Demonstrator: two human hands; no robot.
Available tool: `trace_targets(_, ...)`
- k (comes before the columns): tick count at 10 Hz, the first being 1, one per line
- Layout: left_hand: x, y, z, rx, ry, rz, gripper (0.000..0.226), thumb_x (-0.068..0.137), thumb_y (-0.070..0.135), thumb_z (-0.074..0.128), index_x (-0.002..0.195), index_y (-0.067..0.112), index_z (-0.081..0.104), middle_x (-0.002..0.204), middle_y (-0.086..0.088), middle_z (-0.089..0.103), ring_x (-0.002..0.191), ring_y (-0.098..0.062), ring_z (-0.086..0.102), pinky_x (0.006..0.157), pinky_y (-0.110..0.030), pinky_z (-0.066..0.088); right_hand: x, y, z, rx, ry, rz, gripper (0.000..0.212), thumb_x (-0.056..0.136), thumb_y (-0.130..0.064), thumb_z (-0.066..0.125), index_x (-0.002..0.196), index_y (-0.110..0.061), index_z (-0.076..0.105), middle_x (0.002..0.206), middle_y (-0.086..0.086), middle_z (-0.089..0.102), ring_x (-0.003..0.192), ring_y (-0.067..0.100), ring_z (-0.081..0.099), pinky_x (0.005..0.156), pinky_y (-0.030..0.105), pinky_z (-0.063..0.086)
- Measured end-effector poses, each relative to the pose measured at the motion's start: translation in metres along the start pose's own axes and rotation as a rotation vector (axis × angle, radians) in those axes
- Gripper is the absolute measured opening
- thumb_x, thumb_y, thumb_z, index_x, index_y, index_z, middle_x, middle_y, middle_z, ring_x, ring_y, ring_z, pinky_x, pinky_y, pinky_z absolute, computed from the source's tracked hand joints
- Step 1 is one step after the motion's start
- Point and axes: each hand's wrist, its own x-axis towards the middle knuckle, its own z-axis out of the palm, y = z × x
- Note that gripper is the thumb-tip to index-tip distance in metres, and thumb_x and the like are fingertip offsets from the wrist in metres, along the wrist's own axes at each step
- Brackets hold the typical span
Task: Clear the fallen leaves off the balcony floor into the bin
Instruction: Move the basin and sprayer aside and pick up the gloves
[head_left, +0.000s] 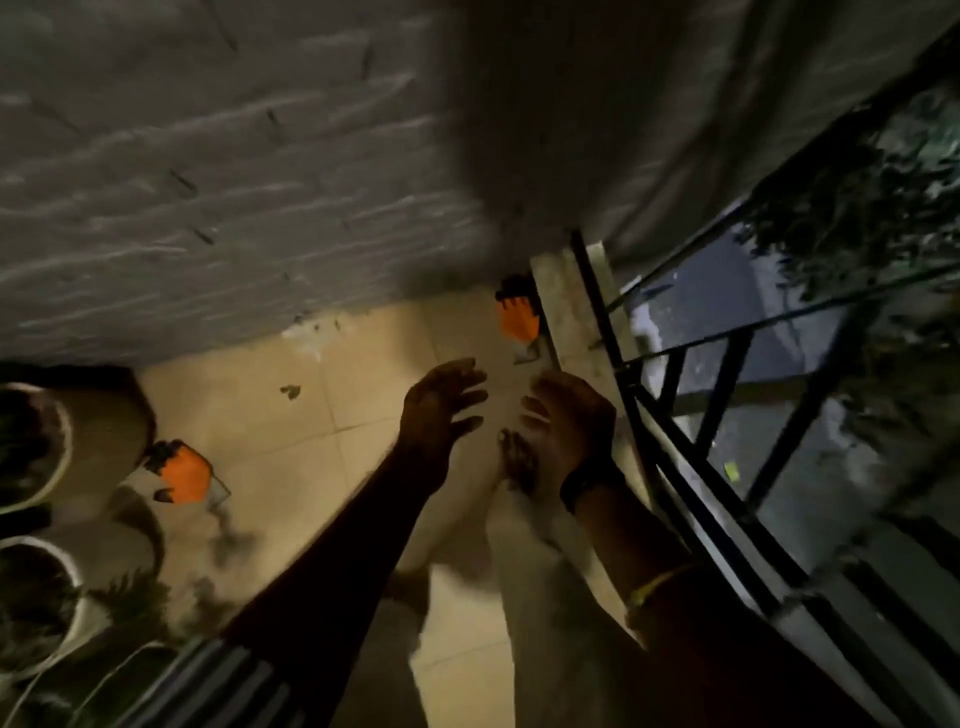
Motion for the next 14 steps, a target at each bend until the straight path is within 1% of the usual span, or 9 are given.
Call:
trace_targets(3,0.230,-0.102,-0.005,-0.007,0.047,-0.119,0.031,0.104,0.026,0.041,0.123,0.018,0.064,0.114,-0.001,0.073,0.108,-0.022,0.068,0.083,-0.034,0.054,0.293,0.119,0.017,-0.504,-0.103,0.055,0.062,0.091,-0.017,0.072,0.147,-0.008,0.046,0.143,0.007,0.054,0.131,0.023,0.051,0.095,0.027,0.044)
trace_targets(4,0.265,-0.144,-0.017,-0.065,0.064,-0.132,0.030,0.104,0.027,0.043,0.124,0.018,0.064,0.117,-0.001,0.072,0.108,-0.020,0.068,0.087,-0.037,0.054,0.402,0.177,0.022,-0.634,-0.165,0.034,0.078,0.089,-0.027,0.073,0.154,-0.013,0.033,0.156,0.009,0.038,0.139,0.031,0.040,0.109,0.040,0.039)
trace_targets(5,0.288,-0.182,-0.033,-0.066,0.085,-0.109,0.028,0.104,0.024,0.042,0.119,0.019,0.065,0.118,0.000,0.071,0.111,-0.021,0.066,0.093,-0.041,0.051,0.588,0.277,0.002,-0.581,-0.203,-0.343,0.092,0.097,-0.066,0.040,0.149,0.008,0.023,0.155,0.032,0.025,0.140,0.049,0.028,0.124,0.047,0.017)
trace_targets(6,0.299,-0.211,-0.050,-0.045,0.182,-0.103,0.027,0.103,0.026,0.041,0.113,0.023,0.066,0.115,0.004,0.072,0.112,-0.021,0.063,0.091,-0.042,0.047,0.629,0.264,0.034,-0.057,-0.219,-0.507,0.070,0.100,-0.055,0.030,0.139,0.002,0.040,0.142,0.028,0.042,0.137,0.044,0.032,0.124,0.050,0.008)
trace_targets(7,0.299,-0.222,-0.065,-0.063,0.257,-0.168,0.025,0.104,0.028,0.042,0.109,0.026,0.067,0.110,0.007,0.074,0.113,-0.020,0.063,0.087,-0.038,0.046,0.553,0.217,0.079,0.114,-0.120,-0.164,0.049,0.099,-0.049,0.032,0.125,-0.012,0.053,0.139,0.014,0.048,0.146,0.032,0.030,0.121,0.051,0.018)
trace_targets(8,0.282,-0.209,-0.077,-0.073,0.257,-0.125,0.023,0.095,0.036,0.052,0.110,0.025,0.066,0.116,0.003,0.071,0.115,-0.020,0.061,0.091,-0.040,0.046,0.493,0.198,0.096,-1.009,-0.158,-0.466,0.043,0.104,-0.038,0.032,0.136,-0.016,0.051,0.156,0.014,0.035,0.143,0.031,0.032,0.118,0.044,0.020)
trace_targets(10,0.235,-0.155,-0.097,-0.243,0.280,-0.232,0.028,0.100,0.039,0.050,0.119,0.022,0.063,0.127,-0.006,0.064,0.116,-0.023,0.060,0.100,-0.042,0.047,0.277,0.181,0.118,-0.375,0.004,-0.108,0.014,0.085,-0.003,0.071,0.094,-0.014,0.074,0.087,0.001,0.072,0.082,0.010,0.068,0.070,0.024,0.054)
trace_targets(12,0.168,-0.117,-0.197,-0.632,0.336,-0.152,0.078,0.083,0.077,0.048,0.131,0.016,0.061,0.122,-0.008,0.070,0.114,-0.029,0.065,0.087,-0.040,0.044,0.104,0.175,0.193,-0.378,-0.421,-0.047,0.020,0.091,-0.011,0.067,0.103,-0.026,0.073,0.119,-0.003,0.070,0.109,0.015,0.065,0.068,0.022,0.057)
trace_targets(14,0.091,-0.111,-0.331,-0.780,0.423,-0.018,0.033,0.093,0.022,0.063,0.122,0.006,0.063,0.120,-0.015,0.070,0.111,-0.034,0.066,0.097,-0.052,0.052,0.013,0.218,0.261,-0.591,-0.866,0.027,0.032,0.096,-0.007,0.060,0.121,-0.025,0.069,0.129,0.001,0.066,0.118,0.021,0.063,0.088,0.039,0.057)
